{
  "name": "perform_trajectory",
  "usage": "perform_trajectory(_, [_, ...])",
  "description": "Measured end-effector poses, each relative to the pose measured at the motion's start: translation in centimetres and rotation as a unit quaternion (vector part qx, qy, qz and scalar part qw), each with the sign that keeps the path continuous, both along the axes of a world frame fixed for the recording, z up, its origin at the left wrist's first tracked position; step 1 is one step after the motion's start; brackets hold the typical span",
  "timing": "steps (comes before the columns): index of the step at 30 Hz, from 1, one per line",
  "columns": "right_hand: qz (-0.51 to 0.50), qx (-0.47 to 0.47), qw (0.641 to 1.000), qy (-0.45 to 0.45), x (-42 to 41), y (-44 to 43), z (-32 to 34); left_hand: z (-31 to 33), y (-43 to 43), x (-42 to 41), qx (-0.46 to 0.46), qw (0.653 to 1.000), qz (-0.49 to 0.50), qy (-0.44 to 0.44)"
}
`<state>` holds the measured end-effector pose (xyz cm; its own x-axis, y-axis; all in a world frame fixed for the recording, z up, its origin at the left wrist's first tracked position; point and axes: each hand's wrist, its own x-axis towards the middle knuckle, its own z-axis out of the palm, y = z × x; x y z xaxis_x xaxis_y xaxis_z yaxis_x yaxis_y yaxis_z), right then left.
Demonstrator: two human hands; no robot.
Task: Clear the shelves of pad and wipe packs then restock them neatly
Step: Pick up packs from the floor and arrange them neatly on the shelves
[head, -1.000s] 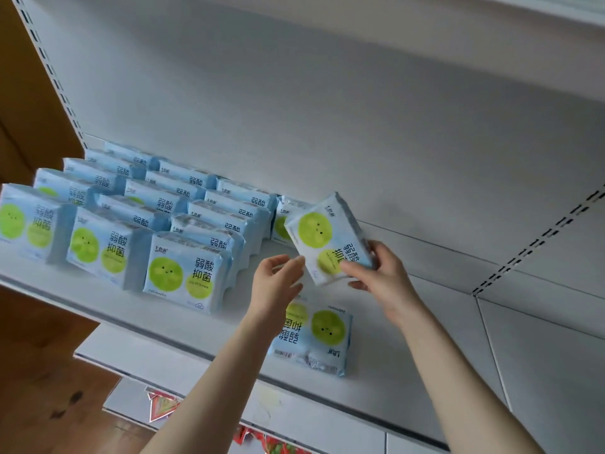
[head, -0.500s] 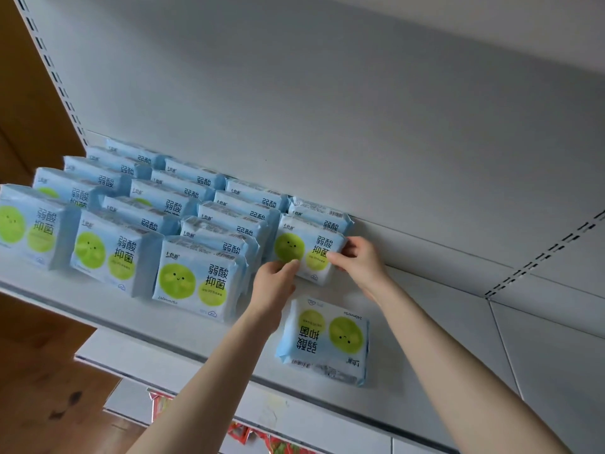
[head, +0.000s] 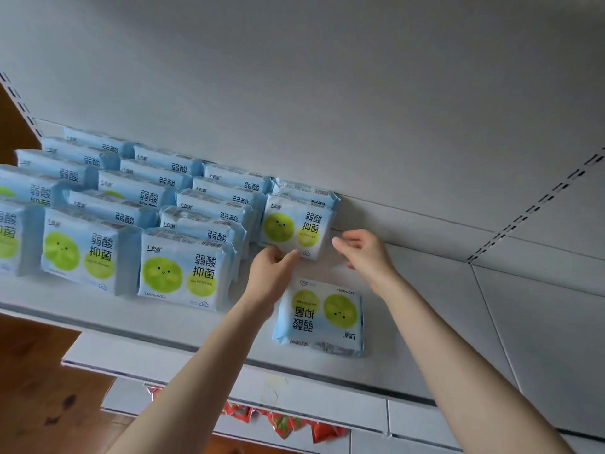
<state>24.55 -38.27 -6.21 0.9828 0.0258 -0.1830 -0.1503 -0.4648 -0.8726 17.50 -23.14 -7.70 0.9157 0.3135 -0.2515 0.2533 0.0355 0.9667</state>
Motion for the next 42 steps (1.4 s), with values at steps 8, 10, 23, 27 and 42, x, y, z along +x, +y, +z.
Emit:
perform_trajectory(8, [0.004, -0.074, 0.994, 0.079, -5.7, -4.5, -0.3, -0.4, 0.1, -3.8, 0.207, 0.976, -0.04, 0.055])
perform_trajectory(10, [0.023, -0.057, 0.993, 0.105, -6.8, -4.7, -0.5, -0.5, -0.1, -4.6, 0.208, 0.974, -0.053, 0.073])
perform_trajectory(23, [0.006, 0.34, 0.934, 0.114, -10.5, -5.3, 2.8, 2.2, -3.8, -9.9, -0.267, 0.962, 0.063, -0.009])
perform_trajectory(27, [0.13, 0.255, 0.945, 0.16, -12.8, -3.8, 2.1, 2.4, -4.6, -10.5, -0.325, 0.938, 0.118, -0.035])
perform_trajectory(42, [0.095, 0.238, 0.963, 0.079, -8.3, -2.1, 2.0, 1.5, -3.4, -8.4, -0.306, 0.936, 0.174, 0.016])
